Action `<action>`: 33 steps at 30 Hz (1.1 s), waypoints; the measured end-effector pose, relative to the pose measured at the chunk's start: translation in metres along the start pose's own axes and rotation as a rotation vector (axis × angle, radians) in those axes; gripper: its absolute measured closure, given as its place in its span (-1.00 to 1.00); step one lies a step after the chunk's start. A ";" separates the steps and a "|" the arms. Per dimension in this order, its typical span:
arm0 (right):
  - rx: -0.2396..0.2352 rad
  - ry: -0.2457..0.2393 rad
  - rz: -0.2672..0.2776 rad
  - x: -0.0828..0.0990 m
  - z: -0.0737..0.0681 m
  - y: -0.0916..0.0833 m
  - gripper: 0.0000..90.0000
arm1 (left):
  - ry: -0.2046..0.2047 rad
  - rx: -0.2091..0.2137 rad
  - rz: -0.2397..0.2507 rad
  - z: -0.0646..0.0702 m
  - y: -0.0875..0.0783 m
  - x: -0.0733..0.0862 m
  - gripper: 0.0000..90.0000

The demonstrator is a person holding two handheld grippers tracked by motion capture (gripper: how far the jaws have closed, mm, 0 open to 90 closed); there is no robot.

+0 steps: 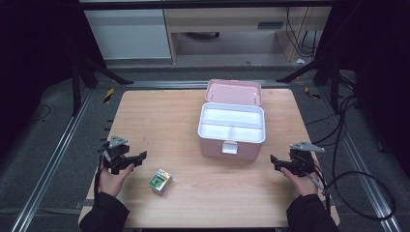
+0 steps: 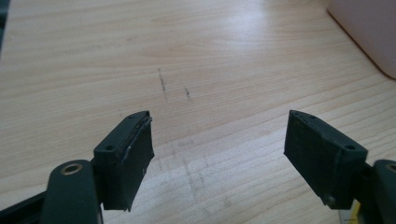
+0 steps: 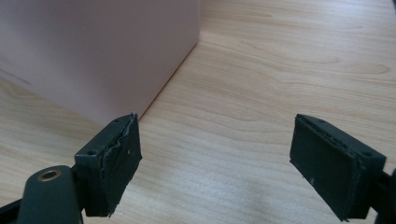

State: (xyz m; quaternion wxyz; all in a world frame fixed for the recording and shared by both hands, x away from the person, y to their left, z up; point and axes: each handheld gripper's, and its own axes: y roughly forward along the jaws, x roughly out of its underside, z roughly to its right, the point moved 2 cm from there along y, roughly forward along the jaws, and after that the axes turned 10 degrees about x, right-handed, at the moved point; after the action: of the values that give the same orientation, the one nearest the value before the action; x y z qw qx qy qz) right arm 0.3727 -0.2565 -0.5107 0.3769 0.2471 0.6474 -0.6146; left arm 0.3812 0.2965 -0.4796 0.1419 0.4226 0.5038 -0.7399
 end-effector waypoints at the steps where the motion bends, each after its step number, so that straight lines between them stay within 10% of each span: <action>1: -0.008 0.015 -0.009 0.001 -0.001 0.000 -0.64 | 0.006 0.011 0.015 0.003 -0.004 -0.001 -0.45; 17: 0.022 -0.046 -0.009 0.003 -0.014 -0.004 -0.66 | 0.067 0.092 -0.012 0.046 -0.010 -0.006 -0.45; 33: 0.021 -0.071 -0.029 0.004 -0.016 -0.002 -0.67 | 0.149 0.142 -0.159 0.083 -0.007 0.013 -0.43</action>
State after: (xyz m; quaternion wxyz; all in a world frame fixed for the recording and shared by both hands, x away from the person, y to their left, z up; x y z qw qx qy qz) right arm 0.3651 -0.2416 -0.5134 0.3882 0.2195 0.6305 -0.6352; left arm 0.3287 0.2308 -0.4736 0.0146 0.4441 0.4910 -0.7493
